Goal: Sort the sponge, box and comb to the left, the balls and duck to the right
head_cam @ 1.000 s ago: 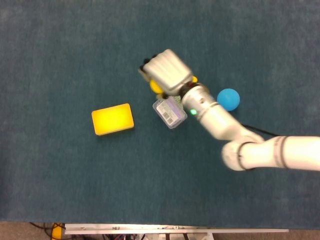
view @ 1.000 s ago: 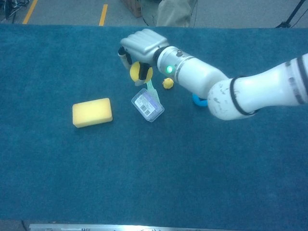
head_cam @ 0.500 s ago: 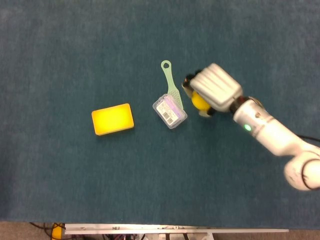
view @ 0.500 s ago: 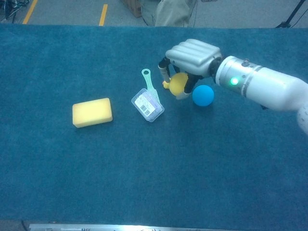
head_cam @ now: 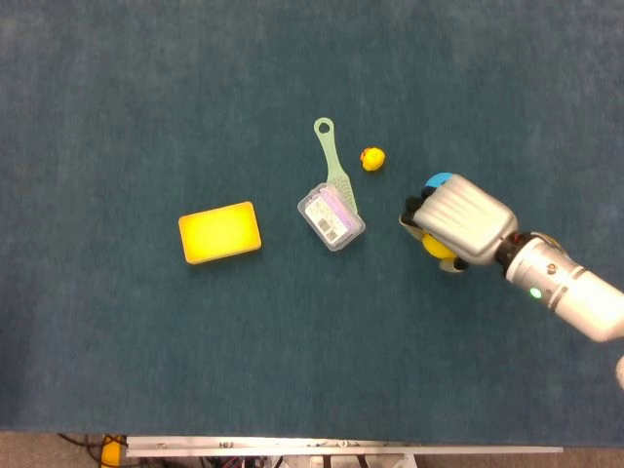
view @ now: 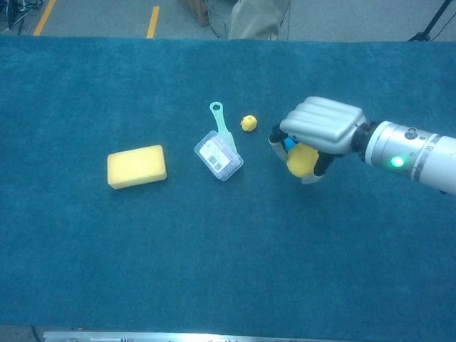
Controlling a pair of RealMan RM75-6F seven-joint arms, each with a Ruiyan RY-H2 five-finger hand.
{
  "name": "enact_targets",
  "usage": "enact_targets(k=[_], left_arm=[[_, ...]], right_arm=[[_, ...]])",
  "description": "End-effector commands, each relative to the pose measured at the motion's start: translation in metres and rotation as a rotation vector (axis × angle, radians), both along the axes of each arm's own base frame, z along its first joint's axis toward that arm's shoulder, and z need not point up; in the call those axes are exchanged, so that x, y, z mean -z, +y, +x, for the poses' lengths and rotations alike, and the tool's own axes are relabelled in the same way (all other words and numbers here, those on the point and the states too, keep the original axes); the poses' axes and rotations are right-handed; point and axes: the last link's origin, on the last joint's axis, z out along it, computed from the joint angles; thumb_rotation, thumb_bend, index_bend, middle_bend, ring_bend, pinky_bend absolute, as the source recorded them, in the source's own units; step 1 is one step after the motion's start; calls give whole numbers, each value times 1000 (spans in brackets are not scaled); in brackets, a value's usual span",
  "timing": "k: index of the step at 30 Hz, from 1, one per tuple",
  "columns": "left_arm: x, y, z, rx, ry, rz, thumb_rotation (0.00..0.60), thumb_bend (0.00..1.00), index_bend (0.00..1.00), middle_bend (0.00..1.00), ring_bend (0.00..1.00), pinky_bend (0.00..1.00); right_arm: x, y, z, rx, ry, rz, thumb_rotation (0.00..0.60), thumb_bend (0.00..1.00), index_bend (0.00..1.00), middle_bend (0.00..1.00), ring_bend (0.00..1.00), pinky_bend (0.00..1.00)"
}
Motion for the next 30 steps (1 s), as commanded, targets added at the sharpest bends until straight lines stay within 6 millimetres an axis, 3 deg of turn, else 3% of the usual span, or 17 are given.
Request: enact_targets(k=[1,14,30], left_arm=[[0,0,0,1,0,-1,600,434,361,338,306,229],[0,-1,0,-1,-2,-1,600,434,361,338,306,228],[1,0,1,4,-2,-2,600,434,361,338,306,226]], right_arm=[[5,2,-4,-11,18,12,600,91,520,456,483,658],[20,4,-7,-59,59,18,600,91,519,456,466,658],[19,5,-6,-68,74,12,600,93,334,385,372,592]])
